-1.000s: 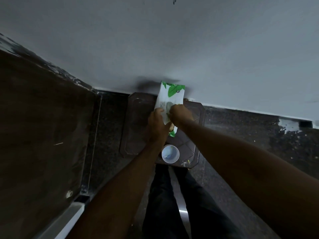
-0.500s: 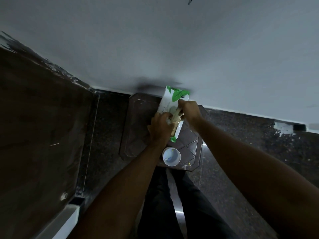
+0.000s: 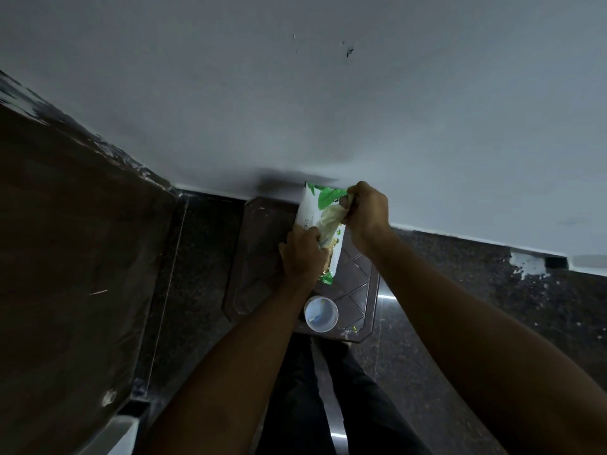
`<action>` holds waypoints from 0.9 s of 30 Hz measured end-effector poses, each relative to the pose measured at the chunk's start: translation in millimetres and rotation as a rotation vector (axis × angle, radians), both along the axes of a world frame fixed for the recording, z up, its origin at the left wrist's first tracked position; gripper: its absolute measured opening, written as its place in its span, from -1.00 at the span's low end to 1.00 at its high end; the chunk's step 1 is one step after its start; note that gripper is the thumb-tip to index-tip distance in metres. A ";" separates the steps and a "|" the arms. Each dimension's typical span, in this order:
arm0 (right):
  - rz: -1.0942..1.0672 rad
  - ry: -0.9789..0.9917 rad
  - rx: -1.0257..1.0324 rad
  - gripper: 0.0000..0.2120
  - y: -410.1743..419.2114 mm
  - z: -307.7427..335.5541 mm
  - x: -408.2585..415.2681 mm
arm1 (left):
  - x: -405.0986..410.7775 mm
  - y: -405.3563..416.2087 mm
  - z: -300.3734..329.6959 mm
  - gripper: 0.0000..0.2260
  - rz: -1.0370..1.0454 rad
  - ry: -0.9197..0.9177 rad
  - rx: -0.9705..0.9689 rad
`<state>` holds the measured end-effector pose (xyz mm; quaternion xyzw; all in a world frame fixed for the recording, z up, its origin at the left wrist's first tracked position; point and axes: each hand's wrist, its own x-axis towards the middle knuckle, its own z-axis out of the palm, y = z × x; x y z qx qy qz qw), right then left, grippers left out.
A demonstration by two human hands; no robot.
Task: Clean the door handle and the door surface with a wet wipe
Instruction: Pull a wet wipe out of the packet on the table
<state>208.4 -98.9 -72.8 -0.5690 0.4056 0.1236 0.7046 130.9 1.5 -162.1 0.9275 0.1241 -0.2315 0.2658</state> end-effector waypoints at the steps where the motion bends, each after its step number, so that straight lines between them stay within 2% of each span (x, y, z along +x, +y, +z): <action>1: -0.057 0.003 0.059 -0.76 1.4 4.4 1.6 | -1.2 1.0 -0.7 -0.76 0.002 0.003 0.004; 4: -0.089 -0.028 0.116 -0.68 2.1 10.3 7.9 | -4.6 3.0 -1.1 -0.73 0.027 0.022 -0.021; 6: -0.048 -0.029 0.093 -0.70 2.8 11.0 7.8 | -5.1 3.7 1.6 -0.58 0.072 0.014 -0.064; 10: -0.012 0.023 0.024 -0.82 6.5 3.6 0.1 | -0.7 6.0 17.0 -0.23 0.390 -0.068 -0.452; 11: 0.022 0.032 -0.003 -0.84 7.2 1.8 -2.5 | -0.6 6.8 20.5 -0.19 0.439 -0.103 -0.522; 12: 0.060 0.042 -0.029 -0.85 7.7 0.9 -4.3 | 0.4 6.8 23.4 -0.23 0.440 -0.130 -0.542; 13: 0.086 0.050 -0.050 -0.86 8.2 0.9 -6.4 | 0.9 7.3 24.9 -0.36 0.412 -0.143 -0.547; 15: 0.075 0.049 -0.057 -0.86 7.8 0.3 -8.6 | 1.6 9.6 30.5 -0.78 0.349 -0.188 -0.486; 17: 0.072 0.005 -0.076 -0.88 5.9 2.5 -10.7 | 2.7 12.1 38.6 -0.96 0.460 -0.165 -0.563; 20: 0.376 -0.091 -0.259 -0.95 3.3 9.8 -17.0 | 2.9 19.2 60.0 -0.86 0.774 -0.071 -0.910; 22: 0.628 -0.114 -0.393 -0.85 5.7 15.1 -23.8 | 2.8 25.7 77.4 -0.80 0.862 -0.034 -1.063; 24: 0.773 -0.164 -0.471 -0.82 11.4 19.0 -28.0 | 4.3 33.5 93.6 -0.76 0.906 0.012 -1.147; 27: 0.882 -0.226 -0.495 -0.79 25.6 33.9 -30.8 | 2.2 47.9 116.9 -0.82 1.010 0.052 -1.223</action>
